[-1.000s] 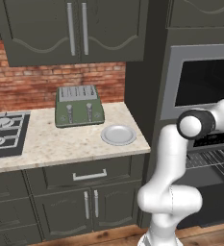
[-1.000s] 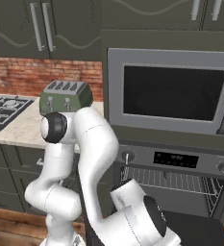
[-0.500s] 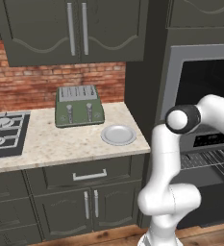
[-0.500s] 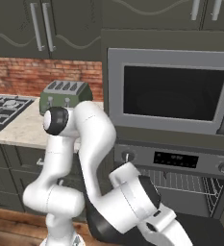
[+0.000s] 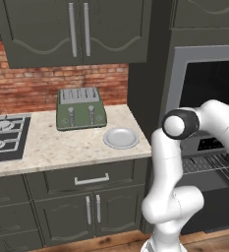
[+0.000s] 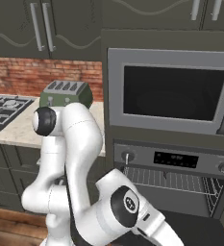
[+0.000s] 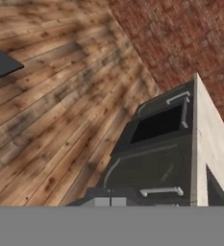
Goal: Take the fish from the oven and place it on the plate on the counter.
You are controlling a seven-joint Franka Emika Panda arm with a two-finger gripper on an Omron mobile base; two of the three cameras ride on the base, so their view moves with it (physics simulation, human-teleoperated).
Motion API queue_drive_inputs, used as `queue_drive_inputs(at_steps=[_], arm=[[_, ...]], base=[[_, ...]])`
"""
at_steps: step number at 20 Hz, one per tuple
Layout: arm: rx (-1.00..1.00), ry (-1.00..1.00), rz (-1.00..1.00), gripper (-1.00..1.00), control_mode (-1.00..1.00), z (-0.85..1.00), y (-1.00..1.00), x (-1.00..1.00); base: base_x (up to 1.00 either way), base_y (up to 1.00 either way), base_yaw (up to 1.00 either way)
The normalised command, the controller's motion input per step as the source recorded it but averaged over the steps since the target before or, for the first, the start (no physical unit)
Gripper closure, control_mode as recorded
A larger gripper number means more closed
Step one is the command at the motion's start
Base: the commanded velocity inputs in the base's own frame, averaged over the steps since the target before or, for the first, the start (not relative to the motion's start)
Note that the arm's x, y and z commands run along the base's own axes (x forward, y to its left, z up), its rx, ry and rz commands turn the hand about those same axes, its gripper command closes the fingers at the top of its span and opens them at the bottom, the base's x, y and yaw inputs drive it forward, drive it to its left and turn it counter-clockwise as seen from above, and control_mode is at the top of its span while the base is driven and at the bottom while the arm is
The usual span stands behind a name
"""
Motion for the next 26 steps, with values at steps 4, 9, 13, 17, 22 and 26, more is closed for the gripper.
queue_drive_inputs(at_steps=[4,9,13,17,22,26], arm=[[0.21,-0.27,0.42,1.00,-1.00,0.44,0.00,0.30],[0.19,-0.40,0.45,1.00,-1.00,0.38,0.00,0.12],[0.22,-0.47,0.44,1.00,-1.00,0.52,-0.08,0.11],[0.28,-0.41,0.46,1.00,-1.00,0.59,-0.22,0.07],[0.29,-0.35,0.47,1.00,-1.00,0.83,-0.43,0.03],[0.23,-0.33,0.35,1.00,-1.00,1.00,-0.58,0.00]], base=[[0.00,0.00,0.00],[0.00,0.00,0.00],[0.00,0.00,0.00],[0.00,0.00,0.00],[0.00,0.00,0.00],[0.00,0.00,0.00]])
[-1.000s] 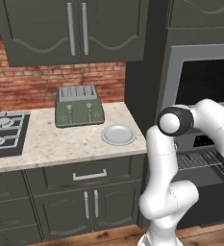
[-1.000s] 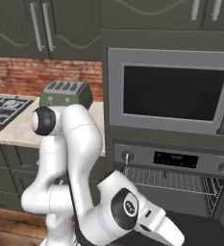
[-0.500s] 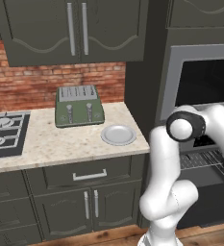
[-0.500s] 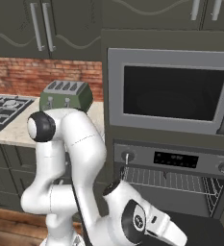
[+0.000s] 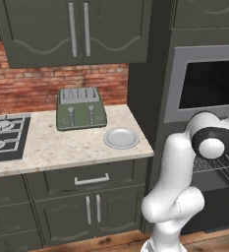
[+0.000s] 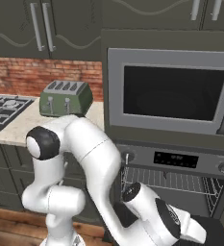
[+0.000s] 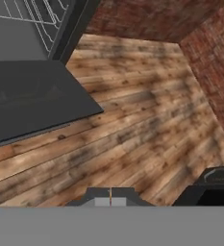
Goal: Take the fish from the oven and place it on the plate on the counter.
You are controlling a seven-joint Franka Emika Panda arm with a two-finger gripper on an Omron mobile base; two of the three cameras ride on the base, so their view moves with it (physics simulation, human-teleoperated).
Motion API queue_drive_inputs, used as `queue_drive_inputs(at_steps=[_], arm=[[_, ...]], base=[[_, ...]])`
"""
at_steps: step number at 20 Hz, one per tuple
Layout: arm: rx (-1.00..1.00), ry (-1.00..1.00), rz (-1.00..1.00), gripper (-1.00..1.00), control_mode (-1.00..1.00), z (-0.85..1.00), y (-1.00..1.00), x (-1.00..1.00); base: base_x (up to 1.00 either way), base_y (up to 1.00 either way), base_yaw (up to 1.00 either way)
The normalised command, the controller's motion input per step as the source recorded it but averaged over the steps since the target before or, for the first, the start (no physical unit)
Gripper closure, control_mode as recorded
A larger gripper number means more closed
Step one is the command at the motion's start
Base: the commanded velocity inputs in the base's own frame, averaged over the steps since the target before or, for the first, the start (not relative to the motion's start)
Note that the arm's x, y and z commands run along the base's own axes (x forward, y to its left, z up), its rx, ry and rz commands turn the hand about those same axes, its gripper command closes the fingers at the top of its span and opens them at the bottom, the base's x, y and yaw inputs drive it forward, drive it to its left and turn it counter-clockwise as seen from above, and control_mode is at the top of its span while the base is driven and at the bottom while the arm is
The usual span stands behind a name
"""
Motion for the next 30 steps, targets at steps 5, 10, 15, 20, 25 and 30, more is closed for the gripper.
queue_drive_inputs(at_steps=[5,10,15,20,25,30], arm=[[0.18,-0.47,0.13,1.00,-1.00,0.96,-0.31,0.05],[0.15,-0.65,-0.04,1.00,-1.00,0.50,0.31,0.00],[0.16,-0.81,-0.03,1.00,-1.00,0.45,0.57,0.02],[0.21,-0.69,0.01,1.00,-1.00,0.88,0.35,0.00],[0.15,-0.38,0.21,1.00,-1.00,0.89,0.01,-0.33],[0.07,-0.05,0.38,1.00,-1.00,0.54,0.00,-0.45]], base=[[0.00,0.00,0.00],[0.00,0.00,0.00],[0.00,0.00,0.00],[0.00,0.00,0.00],[0.00,0.00,0.00],[0.00,0.00,0.00]])
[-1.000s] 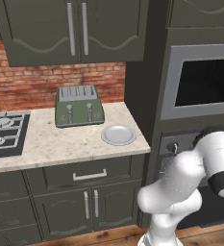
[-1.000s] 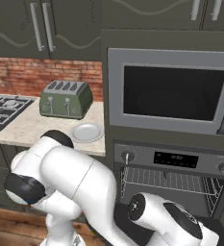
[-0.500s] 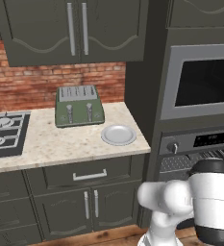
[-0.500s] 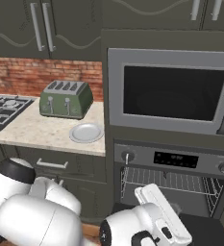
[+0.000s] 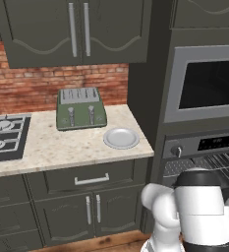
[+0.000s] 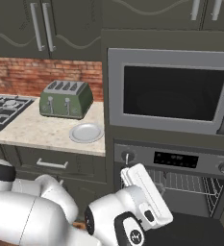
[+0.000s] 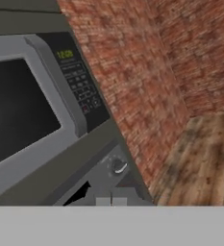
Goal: Take the fish from the oven and place it on the plate on the counter.
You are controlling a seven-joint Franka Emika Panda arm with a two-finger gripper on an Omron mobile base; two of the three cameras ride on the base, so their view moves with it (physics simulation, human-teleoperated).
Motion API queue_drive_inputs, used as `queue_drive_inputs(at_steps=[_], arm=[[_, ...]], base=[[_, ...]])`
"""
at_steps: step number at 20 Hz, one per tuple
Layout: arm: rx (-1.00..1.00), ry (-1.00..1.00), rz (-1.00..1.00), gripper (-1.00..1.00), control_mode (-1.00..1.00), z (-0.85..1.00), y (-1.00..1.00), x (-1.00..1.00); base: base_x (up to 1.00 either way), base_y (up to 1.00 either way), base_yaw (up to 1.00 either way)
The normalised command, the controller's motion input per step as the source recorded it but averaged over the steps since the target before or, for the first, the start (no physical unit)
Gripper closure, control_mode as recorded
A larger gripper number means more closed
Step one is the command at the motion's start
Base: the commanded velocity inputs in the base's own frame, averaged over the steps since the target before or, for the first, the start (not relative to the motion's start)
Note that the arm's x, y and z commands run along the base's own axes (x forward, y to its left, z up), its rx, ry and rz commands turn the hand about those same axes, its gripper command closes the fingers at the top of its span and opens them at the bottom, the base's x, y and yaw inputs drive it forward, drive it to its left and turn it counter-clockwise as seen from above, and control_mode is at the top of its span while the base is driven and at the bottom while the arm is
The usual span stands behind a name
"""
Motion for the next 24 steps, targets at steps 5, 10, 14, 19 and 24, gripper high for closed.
queue_drive_inputs(at_steps=[5,10,14,19,24], arm=[[0.02,0.07,0.34,1.00,-1.00,0.39,-0.02,-0.35],[-0.04,0.26,0.35,1.00,-1.00,0.18,0.00,-0.40],[-0.10,0.11,0.46,1.00,-1.00,-0.05,-0.06,-0.83],[-0.02,0.02,0.53,1.00,-1.00,-0.01,-0.25,-0.60],[0.00,0.00,0.56,1.00,-1.00,0.00,-0.40,-0.37]], base=[[0.00,0.00,0.00],[0.00,0.00,0.00],[0.00,0.00,0.00],[0.00,0.00,0.00],[0.00,0.00,0.00]])
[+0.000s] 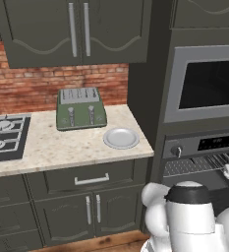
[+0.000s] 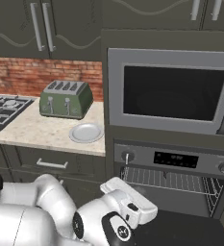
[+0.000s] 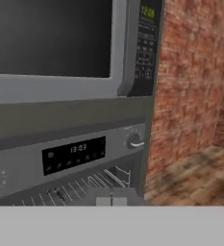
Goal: Take the fish from the oven and place it on the plate on the counter.
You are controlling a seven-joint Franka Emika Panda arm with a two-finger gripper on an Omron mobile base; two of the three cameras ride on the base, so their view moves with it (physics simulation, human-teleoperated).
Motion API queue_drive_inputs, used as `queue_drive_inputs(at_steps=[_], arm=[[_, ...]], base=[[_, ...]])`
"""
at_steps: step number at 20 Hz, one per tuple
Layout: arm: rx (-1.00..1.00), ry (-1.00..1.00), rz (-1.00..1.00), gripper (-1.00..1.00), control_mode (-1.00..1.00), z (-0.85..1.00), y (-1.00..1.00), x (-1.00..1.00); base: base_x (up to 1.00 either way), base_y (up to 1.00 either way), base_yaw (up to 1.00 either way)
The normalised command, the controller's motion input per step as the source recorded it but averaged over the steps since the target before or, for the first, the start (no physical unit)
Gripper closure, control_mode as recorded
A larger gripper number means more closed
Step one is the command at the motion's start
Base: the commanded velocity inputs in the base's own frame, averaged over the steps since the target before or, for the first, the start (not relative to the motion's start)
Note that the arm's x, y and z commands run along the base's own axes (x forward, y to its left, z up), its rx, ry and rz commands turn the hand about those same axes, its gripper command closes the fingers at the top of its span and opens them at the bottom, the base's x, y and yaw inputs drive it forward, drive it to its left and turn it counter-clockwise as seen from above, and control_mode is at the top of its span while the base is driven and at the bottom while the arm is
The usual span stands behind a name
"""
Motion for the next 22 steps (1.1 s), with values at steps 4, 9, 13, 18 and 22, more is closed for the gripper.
queue_drive_inputs(at_steps=[4,9,13,18,22], arm=[[-0.06,0.03,0.55,1.00,-1.00,-0.39,-0.36,-0.25],[-0.05,0.07,0.41,1.00,-1.00,-0.23,-0.28,0.00],[0.00,0.12,0.28,1.00,-1.00,-0.03,-0.23,0.02],[0.00,0.02,0.19,1.00,-1.00,0.00,-0.35,-0.02],[-0.02,-0.19,0.11,1.00,-1.00,-0.08,-0.23,-0.21]], base=[[0.00,0.00,0.00],[0.00,0.00,0.00],[0.00,0.00,0.00],[0.00,0.00,0.00],[0.00,0.00,0.00]])
